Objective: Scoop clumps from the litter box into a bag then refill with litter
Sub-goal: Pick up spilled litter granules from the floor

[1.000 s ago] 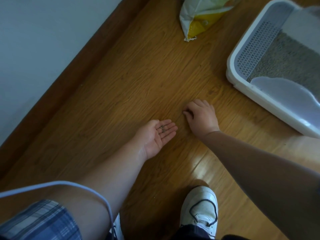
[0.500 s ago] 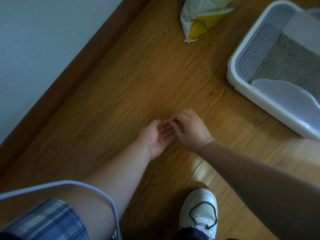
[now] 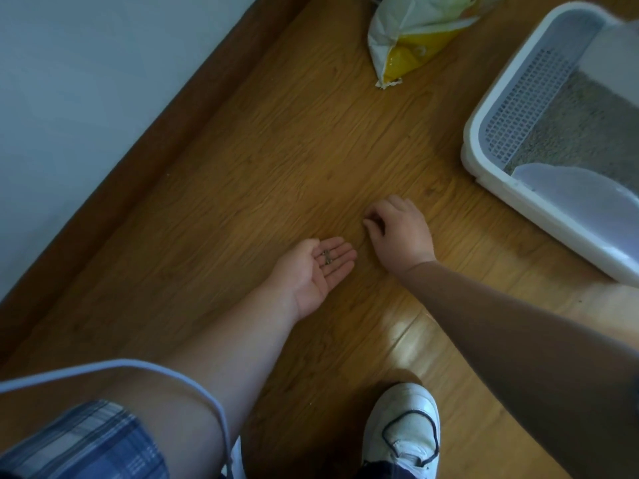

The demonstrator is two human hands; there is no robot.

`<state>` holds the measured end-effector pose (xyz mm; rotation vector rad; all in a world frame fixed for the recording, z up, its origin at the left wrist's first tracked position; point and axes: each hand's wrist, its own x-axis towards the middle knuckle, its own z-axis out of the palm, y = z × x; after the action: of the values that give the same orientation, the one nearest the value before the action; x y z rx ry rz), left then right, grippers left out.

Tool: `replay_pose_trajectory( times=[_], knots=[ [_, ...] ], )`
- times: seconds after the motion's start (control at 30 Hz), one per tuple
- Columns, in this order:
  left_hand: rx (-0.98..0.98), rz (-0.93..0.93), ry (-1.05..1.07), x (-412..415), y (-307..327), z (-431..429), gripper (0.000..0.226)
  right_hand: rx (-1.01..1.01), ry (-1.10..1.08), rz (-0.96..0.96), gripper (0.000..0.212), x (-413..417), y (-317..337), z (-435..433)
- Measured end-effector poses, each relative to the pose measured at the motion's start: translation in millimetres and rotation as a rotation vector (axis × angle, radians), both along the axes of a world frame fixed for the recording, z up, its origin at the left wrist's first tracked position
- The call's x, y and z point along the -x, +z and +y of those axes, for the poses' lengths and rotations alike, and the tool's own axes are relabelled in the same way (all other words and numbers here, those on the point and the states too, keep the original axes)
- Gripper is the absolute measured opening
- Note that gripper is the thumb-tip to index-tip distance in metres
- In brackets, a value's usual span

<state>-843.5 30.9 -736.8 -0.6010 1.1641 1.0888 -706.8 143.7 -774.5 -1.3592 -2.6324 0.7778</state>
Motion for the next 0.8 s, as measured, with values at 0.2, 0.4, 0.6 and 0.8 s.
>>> replay_pose_trajectory(
  times=[0.2,0.4,0.6,0.8],
  knots=[
    [0.019,0.001,-0.014,-1,-3,3,0.042,-0.056,0.070,-0.050,0.008,4,3,-4],
    [0.036,0.006,-0.006,-3,-3,5,0.042,0.078,0.115,0.063,0.006,7,17,-11],
    [0.008,-0.004,-0.004,0,0,10,0.041,0.145,0.234,0.196,0.023,2,33,-41],
    [-0.025,-0.026,-0.003,8,0,20,0.042,0.041,0.046,0.121,0.022,-15,28,-13]
  ],
)
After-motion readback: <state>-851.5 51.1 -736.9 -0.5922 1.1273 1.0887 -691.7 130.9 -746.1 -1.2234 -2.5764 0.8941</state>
